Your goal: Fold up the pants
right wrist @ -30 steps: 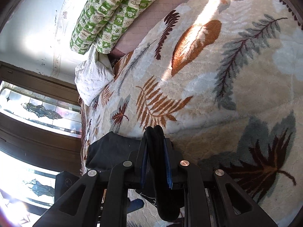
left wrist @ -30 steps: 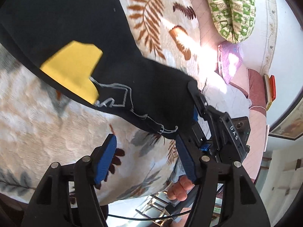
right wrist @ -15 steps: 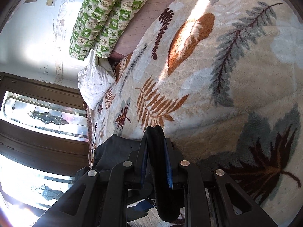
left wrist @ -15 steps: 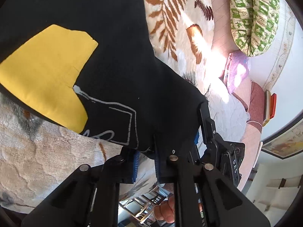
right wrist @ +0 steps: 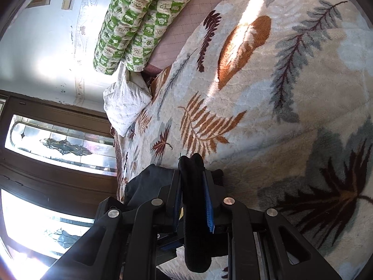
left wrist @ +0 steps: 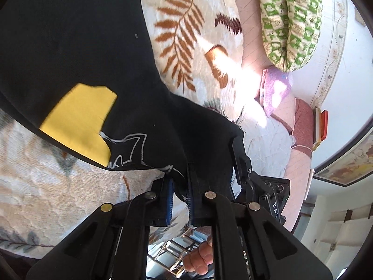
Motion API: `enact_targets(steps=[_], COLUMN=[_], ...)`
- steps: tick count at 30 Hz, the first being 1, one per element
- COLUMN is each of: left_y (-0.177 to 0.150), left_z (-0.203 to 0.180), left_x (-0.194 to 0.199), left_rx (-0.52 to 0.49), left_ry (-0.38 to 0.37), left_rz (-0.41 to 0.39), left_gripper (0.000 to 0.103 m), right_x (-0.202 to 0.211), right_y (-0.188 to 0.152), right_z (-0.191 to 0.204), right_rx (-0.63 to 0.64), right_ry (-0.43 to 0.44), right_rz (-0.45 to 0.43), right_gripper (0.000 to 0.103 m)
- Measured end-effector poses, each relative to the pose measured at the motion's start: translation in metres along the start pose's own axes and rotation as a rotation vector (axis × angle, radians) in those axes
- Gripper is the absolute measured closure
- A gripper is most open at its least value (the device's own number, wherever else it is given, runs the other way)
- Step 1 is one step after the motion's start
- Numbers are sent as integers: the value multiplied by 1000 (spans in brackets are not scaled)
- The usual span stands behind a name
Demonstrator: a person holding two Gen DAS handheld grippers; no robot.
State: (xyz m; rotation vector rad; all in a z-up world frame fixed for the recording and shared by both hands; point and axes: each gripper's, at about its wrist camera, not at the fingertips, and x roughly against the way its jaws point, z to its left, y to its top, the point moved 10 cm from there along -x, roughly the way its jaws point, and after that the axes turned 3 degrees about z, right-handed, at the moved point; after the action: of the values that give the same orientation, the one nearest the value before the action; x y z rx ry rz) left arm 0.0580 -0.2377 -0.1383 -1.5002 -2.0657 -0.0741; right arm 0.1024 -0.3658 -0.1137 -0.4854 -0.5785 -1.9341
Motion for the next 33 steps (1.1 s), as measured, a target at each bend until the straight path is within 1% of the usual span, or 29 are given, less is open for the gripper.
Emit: enact_targets(steps=[5,8,16,19,22,26,28,29,31,33], left_y=[13,20,46,53,62,73,74,74,74,73], left_z=[2,10,45,61,79,102,103,102,98,90], left_x=[22,34,68,75,85,90,89,91,96,107], left_rx=[13,33,117,155,174,225,220,208,168,105], left_ry=[-12,-19,-32,-35,1,3,-9,-2,34,71], left_rz=[-40,-46,-81,-79,-103,-102,-84,-86,-104,-138], left_gripper=[95,95,95,95,95,95,95,95,95,94], right_x=[-13,-27,-82,-106,-129,-155,-164,-167,-171,-169], right_y=[-6,-12,-28,-33,-39,-48,-54,-57,-59,-59], right_z=[27,43,72,80,84,75,68,64,59,60], right_rx=[28,40,40,39,34,0,-23,-27,-26,-23], right_ry=[22,32,59,66,66,55,56,51,34,35], right_rz=[10,27,87,116,142,168,179,185,184,176], right_gripper=[84,84,83,83,83,83,83,86,86,85])
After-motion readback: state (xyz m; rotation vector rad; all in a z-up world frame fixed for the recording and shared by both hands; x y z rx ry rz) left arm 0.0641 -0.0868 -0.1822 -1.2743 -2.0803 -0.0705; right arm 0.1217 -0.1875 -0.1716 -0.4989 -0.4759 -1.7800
